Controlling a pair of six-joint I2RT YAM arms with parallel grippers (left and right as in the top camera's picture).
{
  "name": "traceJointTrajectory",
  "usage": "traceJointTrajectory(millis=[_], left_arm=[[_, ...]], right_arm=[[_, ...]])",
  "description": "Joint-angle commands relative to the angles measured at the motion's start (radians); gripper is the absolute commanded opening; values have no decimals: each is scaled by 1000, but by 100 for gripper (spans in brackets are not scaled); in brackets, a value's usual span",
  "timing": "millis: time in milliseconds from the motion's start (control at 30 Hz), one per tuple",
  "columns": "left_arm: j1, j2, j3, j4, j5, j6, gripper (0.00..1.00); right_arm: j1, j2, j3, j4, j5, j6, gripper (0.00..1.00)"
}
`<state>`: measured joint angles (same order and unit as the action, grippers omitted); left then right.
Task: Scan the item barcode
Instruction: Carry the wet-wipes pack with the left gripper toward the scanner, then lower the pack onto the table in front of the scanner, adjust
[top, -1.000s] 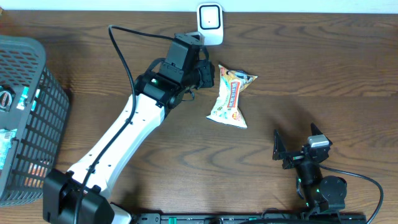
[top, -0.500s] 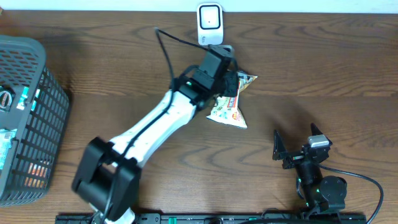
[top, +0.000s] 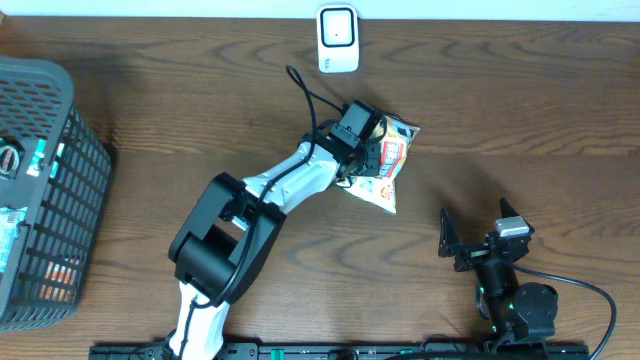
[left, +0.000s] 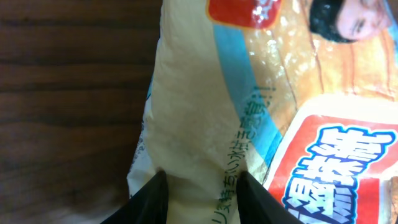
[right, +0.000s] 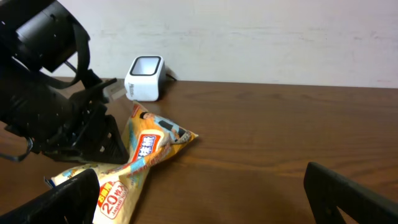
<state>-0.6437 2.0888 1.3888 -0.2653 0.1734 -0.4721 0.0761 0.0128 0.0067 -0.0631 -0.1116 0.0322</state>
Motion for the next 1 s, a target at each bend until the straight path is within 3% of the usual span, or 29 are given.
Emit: traceJointTrajectory(millis=[0,533,967], left_arm=[[3,29,2,-48,-10,35,36],[51,-341,3,-93,-77,27,35],[-58,-157,-9,-84,-58,6,36]], right_arm=[[4,-4,0,-4,1,-14,99],[4,-4,0,-4,1,-14,99],[4,-4,0,-4,1,-14,99]])
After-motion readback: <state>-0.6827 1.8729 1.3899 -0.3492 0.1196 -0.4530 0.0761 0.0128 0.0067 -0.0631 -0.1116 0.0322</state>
